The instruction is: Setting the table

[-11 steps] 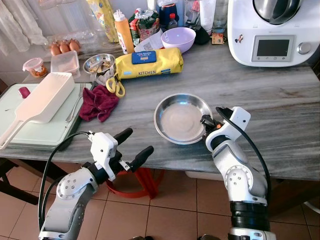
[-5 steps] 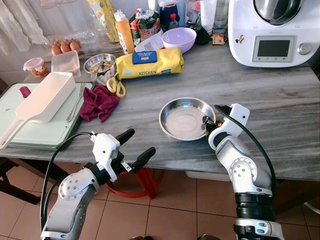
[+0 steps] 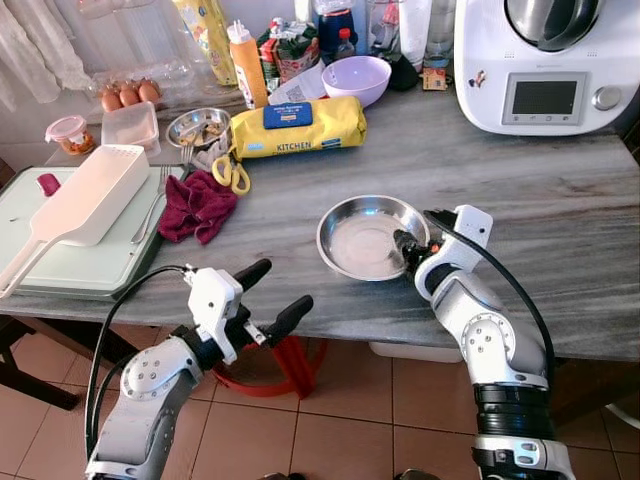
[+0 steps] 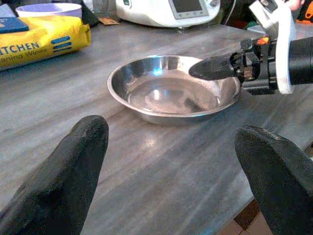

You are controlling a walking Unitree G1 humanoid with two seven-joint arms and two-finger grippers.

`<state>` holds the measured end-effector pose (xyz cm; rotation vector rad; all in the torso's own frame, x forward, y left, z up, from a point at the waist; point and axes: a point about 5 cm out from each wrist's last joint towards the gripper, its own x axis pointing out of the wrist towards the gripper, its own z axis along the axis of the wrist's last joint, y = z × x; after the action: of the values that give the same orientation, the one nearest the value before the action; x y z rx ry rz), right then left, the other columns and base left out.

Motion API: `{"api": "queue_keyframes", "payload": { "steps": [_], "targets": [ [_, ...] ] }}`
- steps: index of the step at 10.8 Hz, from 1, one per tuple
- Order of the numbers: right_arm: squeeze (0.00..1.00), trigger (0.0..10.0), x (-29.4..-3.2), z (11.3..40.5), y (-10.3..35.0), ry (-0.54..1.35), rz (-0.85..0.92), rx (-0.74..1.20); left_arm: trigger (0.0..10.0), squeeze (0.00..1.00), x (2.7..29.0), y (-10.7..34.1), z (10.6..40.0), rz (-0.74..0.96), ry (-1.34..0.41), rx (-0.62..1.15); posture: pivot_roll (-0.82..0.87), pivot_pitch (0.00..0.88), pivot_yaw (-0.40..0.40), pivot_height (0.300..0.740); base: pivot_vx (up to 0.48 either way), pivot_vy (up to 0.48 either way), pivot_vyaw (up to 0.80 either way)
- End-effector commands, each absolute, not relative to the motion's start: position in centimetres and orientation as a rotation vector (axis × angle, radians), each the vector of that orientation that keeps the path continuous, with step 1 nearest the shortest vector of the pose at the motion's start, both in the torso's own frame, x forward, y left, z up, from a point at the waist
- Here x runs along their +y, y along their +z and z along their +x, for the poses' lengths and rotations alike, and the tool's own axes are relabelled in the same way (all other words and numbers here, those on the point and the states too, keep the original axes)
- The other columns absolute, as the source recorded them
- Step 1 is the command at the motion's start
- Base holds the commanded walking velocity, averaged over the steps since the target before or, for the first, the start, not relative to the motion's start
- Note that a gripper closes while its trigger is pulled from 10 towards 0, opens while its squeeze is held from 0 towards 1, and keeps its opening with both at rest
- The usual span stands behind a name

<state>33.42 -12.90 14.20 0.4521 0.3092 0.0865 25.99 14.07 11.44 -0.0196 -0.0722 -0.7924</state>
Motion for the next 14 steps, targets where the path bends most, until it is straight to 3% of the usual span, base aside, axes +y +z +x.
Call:
{"api": "queue_keyframes", "payload": {
  "steps": [1,8,11,14],
  "targets": [
    [1.00,10.0,-11.9,33.3,13.6,0.129,0.438,0.349,10.0,0.00,14.3,11.1,26.0,-0.003,-0.797,-0.060,-0.08,0.116,0.112,0.740,0.000,0.000,0.00],
    [1.00,10.0,-12.4,32.7,15.5,0.121,0.193,0.153,10.0,0.00,13.8,11.6,26.1,-0.017,-0.788,-0.078,-0.08,0.120,0.111,0.740,0.000,0.000,0.00],
    [1.00,10.0,-14.2,31.3,16.8,0.039,0.065,-0.004,10.0,0.00,13.4,12.0,26.2,-0.026,-0.782,-0.095,-0.09,0.121,0.110,0.740,0.000,0.000,0.00],
    [1.00,10.0,-15.1,29.5,17.1,0.009,0.001,-0.115,10.0,0.00,13.7,12.5,27.2,-0.030,-0.633,-0.136,-0.10,0.119,0.111,0.740,0.000,0.000,0.00]
  ]
}}
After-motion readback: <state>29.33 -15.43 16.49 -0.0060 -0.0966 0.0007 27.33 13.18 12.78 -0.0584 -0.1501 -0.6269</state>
